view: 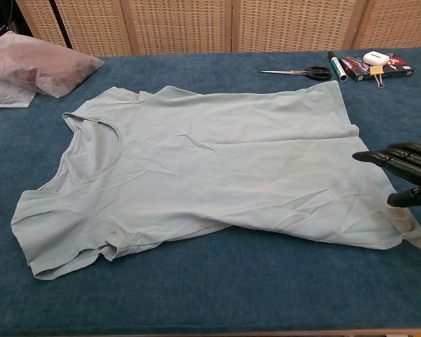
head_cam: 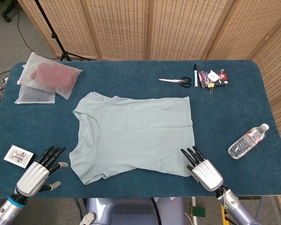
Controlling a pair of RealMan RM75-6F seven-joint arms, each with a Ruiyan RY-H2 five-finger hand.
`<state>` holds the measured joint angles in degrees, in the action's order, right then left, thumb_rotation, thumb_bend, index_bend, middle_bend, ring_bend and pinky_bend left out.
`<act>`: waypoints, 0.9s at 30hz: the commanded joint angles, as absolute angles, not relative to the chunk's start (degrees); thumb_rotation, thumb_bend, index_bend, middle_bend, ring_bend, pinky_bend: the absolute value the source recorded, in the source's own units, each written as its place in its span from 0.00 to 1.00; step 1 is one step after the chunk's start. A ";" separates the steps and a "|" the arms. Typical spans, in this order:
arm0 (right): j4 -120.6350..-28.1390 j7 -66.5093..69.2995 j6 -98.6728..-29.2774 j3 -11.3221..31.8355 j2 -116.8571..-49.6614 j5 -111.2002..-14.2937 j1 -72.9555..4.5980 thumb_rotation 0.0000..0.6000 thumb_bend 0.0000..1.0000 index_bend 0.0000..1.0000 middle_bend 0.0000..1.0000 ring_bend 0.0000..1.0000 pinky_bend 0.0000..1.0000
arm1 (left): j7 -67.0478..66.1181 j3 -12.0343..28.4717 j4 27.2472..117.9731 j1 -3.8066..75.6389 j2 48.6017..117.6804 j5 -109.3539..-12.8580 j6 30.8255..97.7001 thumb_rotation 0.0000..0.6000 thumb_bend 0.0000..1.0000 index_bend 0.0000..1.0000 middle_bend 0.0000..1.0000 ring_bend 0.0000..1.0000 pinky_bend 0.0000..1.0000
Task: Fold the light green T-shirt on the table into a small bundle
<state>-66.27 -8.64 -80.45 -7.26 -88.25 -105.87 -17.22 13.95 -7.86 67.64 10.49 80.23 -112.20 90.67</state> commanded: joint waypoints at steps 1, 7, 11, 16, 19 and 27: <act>-66.23 -8.68 -80.38 -7.27 -88.28 -105.79 -17.23 1.00 0.41 0.61 0.00 0.00 0.03 | 15.19 -8.74 63.91 12.34 82.68 -114.59 91.29 1.00 0.04 0.43 0.00 0.00 0.00; -66.19 -8.62 -80.37 -7.14 -88.24 -105.44 -17.26 1.00 0.42 0.61 0.00 0.00 0.03 | 17.34 -8.80 56.61 13.64 86.81 -115.66 93.35 1.00 0.05 0.46 0.00 0.00 0.00; -66.07 -8.74 -80.21 -7.15 -88.31 -105.26 -17.27 1.00 0.44 0.61 0.00 0.00 0.03 | 19.81 -8.60 50.28 13.69 90.11 -115.24 95.66 1.00 0.06 0.50 0.00 0.00 0.00; -65.93 -8.97 -80.06 -7.17 -88.42 -105.10 -17.27 1.00 0.44 0.61 0.00 0.00 0.03 | 22.91 -8.79 42.75 13.69 93.98 -114.49 97.41 1.00 0.08 0.50 0.00 0.00 0.00; -65.82 -9.08 -79.97 -7.14 -88.51 -104.95 -17.27 1.00 0.44 0.61 0.00 0.00 0.03 | 24.32 -8.85 38.56 13.86 96.33 -114.34 98.96 1.00 0.09 0.50 0.00 0.00 0.00; -65.60 -9.23 -79.79 -7.10 -88.64 -104.65 -17.28 1.00 0.44 0.61 0.00 0.00 0.03 | 26.92 -9.28 30.67 14.81 101.20 -113.43 100.23 1.00 0.12 0.50 0.00 0.00 0.00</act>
<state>-65.61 -9.22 -79.80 -7.10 -88.63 -104.65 -17.29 26.25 -9.16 31.70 14.48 100.24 -113.75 99.73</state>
